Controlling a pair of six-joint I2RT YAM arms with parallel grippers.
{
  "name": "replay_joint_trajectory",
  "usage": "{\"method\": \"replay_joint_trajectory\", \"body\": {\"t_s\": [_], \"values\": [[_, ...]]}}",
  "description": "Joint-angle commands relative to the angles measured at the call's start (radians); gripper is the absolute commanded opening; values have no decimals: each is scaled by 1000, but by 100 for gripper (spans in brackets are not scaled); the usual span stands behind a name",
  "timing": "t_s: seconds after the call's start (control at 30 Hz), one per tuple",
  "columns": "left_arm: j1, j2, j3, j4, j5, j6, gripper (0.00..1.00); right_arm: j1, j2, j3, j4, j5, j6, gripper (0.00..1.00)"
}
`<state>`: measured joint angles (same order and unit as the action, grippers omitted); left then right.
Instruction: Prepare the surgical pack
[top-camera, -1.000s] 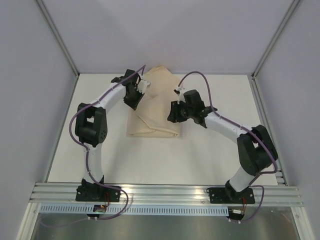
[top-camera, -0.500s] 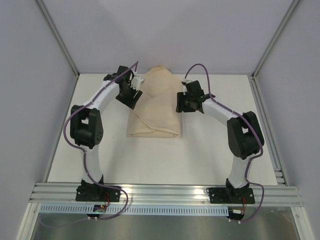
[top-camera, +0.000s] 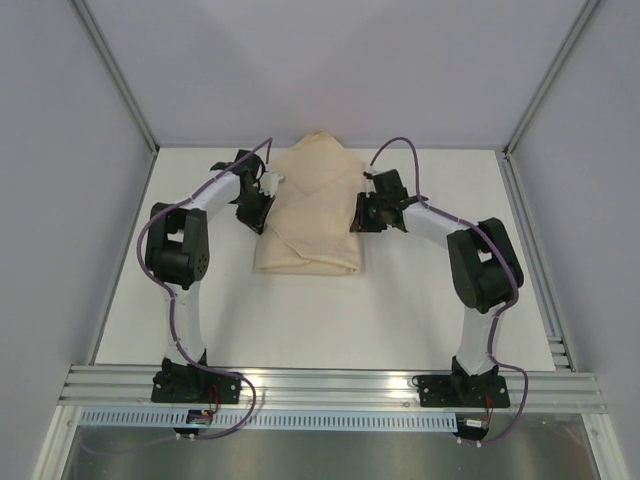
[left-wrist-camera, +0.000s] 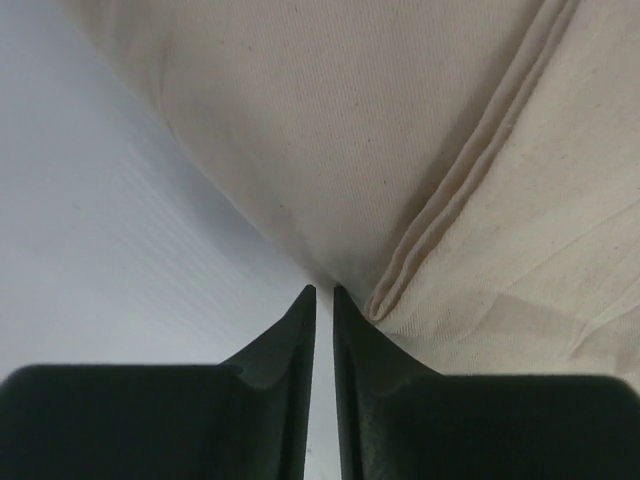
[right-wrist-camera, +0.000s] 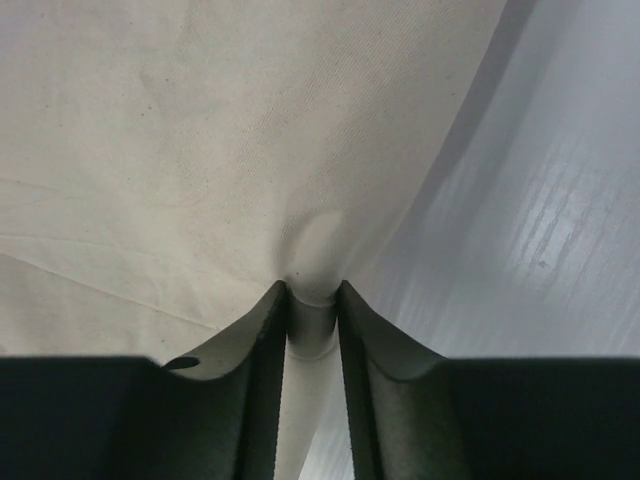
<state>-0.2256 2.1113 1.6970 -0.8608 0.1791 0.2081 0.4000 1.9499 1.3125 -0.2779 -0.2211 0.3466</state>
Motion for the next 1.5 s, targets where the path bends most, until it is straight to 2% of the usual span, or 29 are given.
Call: {"method": "replay_joint_trajectory", "body": {"t_s": [0.0, 0.07, 0.17, 0.3, 0.4, 0.53, 0.7, 0.87, 1.0, 1.07, 1.1, 1.23, 1.37, 1.47], "values": [[-1, -57, -84, 32, 63, 13, 16, 7, -26, -44, -15, -26, -9, 24], [-3, -79, -117, 43, 92, 24, 8, 5, -34, -56, -11, -43, -11, 20], [-1, -114, -172, 65, 112, 27, 4, 5, -60, -82, -7, -57, -11, 22], [-1, -178, -246, 86, 131, 11, 2, 5, -101, -111, -4, -61, -17, 21], [-3, -220, -270, 69, 195, 4, 2, 5, -121, -133, -14, -86, -23, 16], [-11, -280, -318, 37, 246, 10, 4, 7, -161, -179, -33, -119, -49, 8], [-11, -379, -341, -21, 240, 20, 9, 7, -216, -263, -87, -184, -121, 1], [-11, -418, -313, -70, 243, 2, 13, 7, -293, -335, -193, -218, -192, 1], [-12, -424, -318, -73, 273, -13, 16, 7, -321, -343, -299, -175, -224, 1], [-20, -430, -324, -69, 286, -18, 17, 5, -332, -331, -322, -141, -224, 20], [-26, -430, -323, -67, 286, -19, 17, 0, -336, -317, -329, -138, -224, 47], [-41, -419, -268, -72, 284, -32, 18, -26, -359, -164, -406, -140, -242, 67], [-41, -402, -215, -3, 235, -111, 19, -79, -362, -20, -402, -112, -219, 73], [-41, -361, -185, 88, 231, -179, 19, -119, -290, 43, -284, -158, -155, 66]]}}
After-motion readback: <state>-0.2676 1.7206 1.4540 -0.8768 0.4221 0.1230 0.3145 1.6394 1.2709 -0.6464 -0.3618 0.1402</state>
